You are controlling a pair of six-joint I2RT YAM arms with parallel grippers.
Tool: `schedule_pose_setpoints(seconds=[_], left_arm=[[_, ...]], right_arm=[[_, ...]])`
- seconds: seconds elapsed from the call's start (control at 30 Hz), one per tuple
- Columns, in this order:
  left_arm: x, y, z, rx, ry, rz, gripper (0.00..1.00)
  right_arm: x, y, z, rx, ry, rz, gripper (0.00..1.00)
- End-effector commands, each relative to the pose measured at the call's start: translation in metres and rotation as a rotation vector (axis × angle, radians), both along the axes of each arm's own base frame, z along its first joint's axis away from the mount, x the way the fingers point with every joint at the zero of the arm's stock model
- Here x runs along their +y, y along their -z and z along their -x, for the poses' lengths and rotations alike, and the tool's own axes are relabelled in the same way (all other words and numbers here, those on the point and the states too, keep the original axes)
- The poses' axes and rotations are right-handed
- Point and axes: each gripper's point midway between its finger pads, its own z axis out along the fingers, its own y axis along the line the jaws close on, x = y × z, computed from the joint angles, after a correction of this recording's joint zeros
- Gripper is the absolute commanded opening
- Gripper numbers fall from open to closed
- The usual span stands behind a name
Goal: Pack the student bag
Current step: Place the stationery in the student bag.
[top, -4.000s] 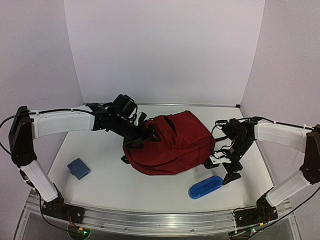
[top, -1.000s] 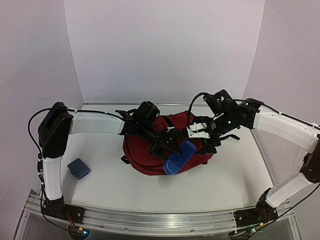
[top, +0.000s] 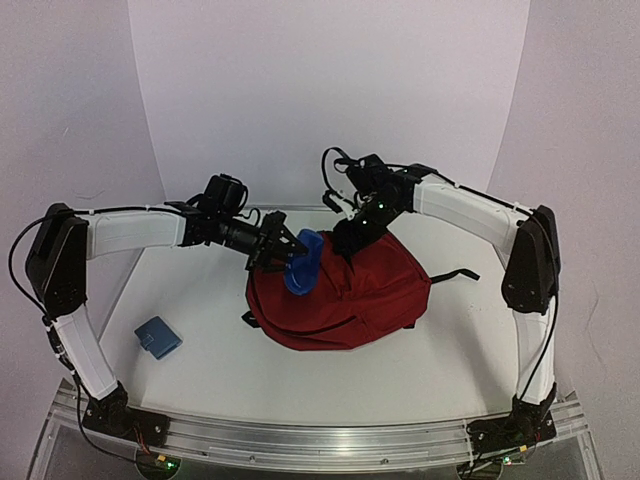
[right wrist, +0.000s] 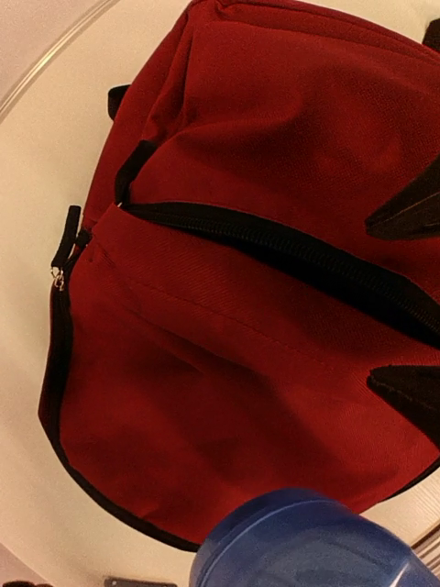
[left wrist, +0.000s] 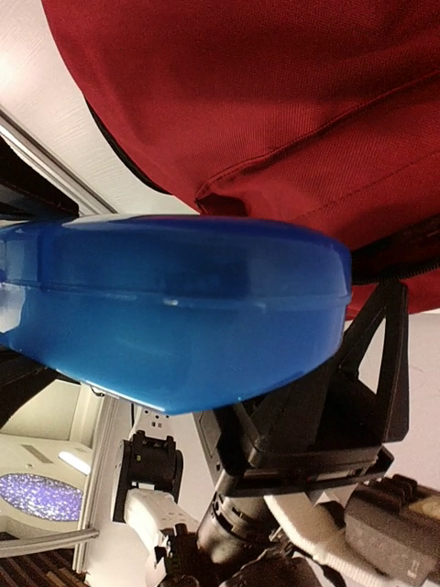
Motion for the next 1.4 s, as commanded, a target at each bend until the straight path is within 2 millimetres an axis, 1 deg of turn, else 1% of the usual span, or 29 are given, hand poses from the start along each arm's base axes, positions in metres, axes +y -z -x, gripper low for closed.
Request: schedule_pose_setpoints(seconds=[0.0, 0.07, 0.1, 0.13, 0.17, 0.33, 0.5, 0.63, 0.73, 0.83, 0.93, 1.03, 1.17, 1.27, 1.37], left_arm=[[-0.009, -0.011, -0.014, -0.042, 0.009, 0.049, 0.42], [-0.012, -0.010, -0.017, -0.038, 0.015, 0.055, 0.42], [-0.013, -0.009, -0.018, -0.037, 0.019, 0.056, 0.42], [-0.015, -0.008, -0.020, -0.035, 0.025, 0.058, 0.41], [-0.017, -0.008, -0.022, -0.035, 0.032, 0.064, 0.41], [-0.029, -0.008, -0.027, -0.020, 0.093, 0.096, 0.39], [-0.042, 0.005, -0.036, 0.036, 0.131, 0.118, 0.39], [-0.052, 0.014, -0.043, 0.082, 0.151, 0.160, 0.38], [-0.058, 0.016, -0.048, 0.102, 0.159, 0.187, 0.38], [-0.066, 0.020, -0.049, 0.115, 0.186, 0.205, 0.37], [-0.071, 0.023, -0.051, 0.120, 0.189, 0.217, 0.36], [-0.074, 0.018, -0.068, 0.084, 0.144, 0.240, 0.34], [-0.084, 0.008, -0.101, -0.011, 0.047, 0.253, 0.34], [-0.091, 0.008, -0.124, -0.073, -0.062, 0.259, 0.35], [-0.096, 0.010, -0.143, -0.120, -0.185, 0.242, 0.35]], right_arm=[[-0.008, -0.011, -0.018, -0.073, 0.076, 0.045, 0.28], [-0.009, -0.010, -0.018, -0.071, 0.073, 0.053, 0.15], [-0.010, -0.011, -0.017, -0.069, 0.074, 0.055, 0.07], [-0.010, -0.012, -0.016, -0.065, 0.070, 0.053, 0.01], [-0.009, -0.014, -0.015, -0.063, 0.067, 0.048, 0.00], [-0.007, -0.031, -0.008, -0.070, 0.041, 0.006, 0.00], [-0.001, -0.050, -0.004, -0.078, 0.021, -0.054, 0.00], [0.004, -0.060, 0.000, -0.081, 0.006, -0.094, 0.00], [0.006, -0.062, 0.004, -0.074, -0.007, -0.114, 0.00], [0.005, -0.064, 0.004, -0.080, -0.004, -0.121, 0.00], [0.007, -0.068, 0.008, -0.073, -0.020, -0.139, 0.00], [0.008, -0.069, 0.016, -0.053, -0.038, -0.156, 0.00], [0.006, -0.065, 0.027, -0.017, -0.047, -0.163, 0.00], [0.005, -0.062, 0.032, 0.014, -0.039, -0.175, 0.00], [0.011, -0.064, 0.036, 0.051, -0.035, -0.212, 0.00]])
